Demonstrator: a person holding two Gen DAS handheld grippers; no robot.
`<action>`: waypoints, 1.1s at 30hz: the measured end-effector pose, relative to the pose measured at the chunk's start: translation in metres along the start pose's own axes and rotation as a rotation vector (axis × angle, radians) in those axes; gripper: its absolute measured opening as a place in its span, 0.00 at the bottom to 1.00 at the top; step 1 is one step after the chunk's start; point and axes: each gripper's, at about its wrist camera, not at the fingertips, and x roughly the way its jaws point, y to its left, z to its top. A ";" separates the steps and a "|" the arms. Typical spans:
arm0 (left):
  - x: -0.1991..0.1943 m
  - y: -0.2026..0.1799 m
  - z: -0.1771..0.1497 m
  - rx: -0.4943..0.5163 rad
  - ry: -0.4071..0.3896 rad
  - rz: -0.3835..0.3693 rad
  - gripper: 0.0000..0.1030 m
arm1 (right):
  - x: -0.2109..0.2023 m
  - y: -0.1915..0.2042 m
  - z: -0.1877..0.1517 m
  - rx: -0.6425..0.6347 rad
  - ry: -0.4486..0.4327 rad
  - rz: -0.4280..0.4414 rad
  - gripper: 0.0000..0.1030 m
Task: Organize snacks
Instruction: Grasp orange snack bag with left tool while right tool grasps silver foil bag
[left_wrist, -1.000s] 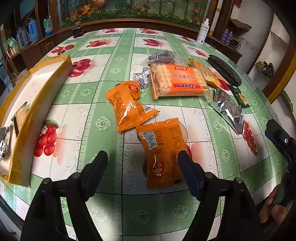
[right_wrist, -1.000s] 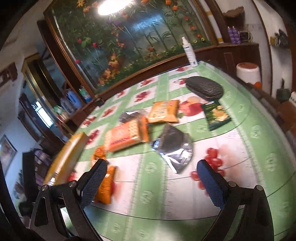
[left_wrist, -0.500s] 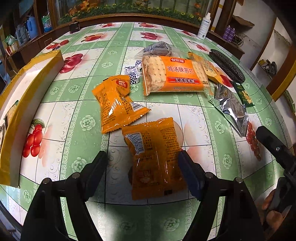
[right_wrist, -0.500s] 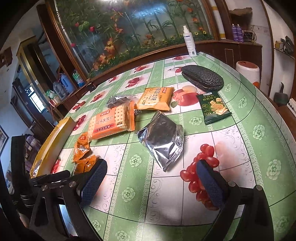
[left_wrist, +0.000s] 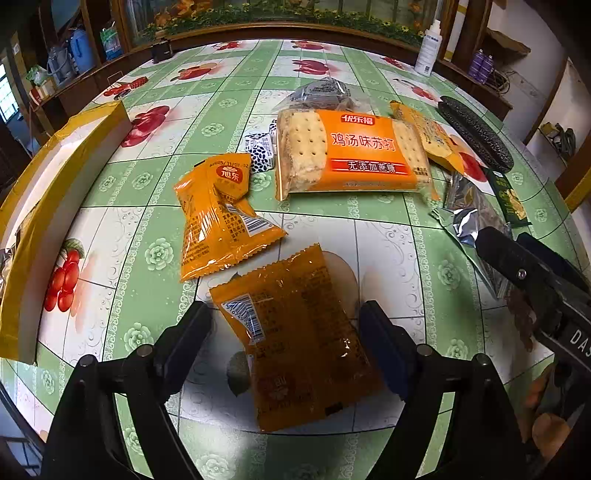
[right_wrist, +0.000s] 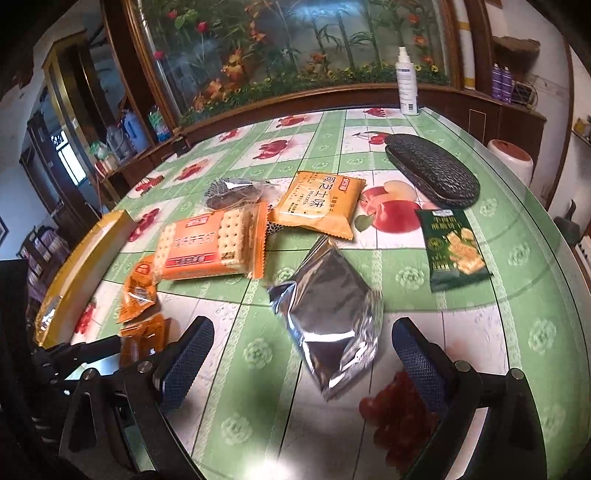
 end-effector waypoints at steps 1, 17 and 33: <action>0.001 -0.001 0.000 0.002 -0.004 0.021 0.84 | 0.005 0.001 0.003 -0.018 0.013 -0.008 0.96; 0.004 0.016 0.006 0.081 -0.039 -0.026 0.80 | 0.041 0.005 0.012 -0.187 0.133 -0.073 0.91; -0.010 0.039 -0.008 0.098 -0.055 -0.114 0.55 | 0.015 0.001 -0.003 -0.052 0.073 0.031 0.63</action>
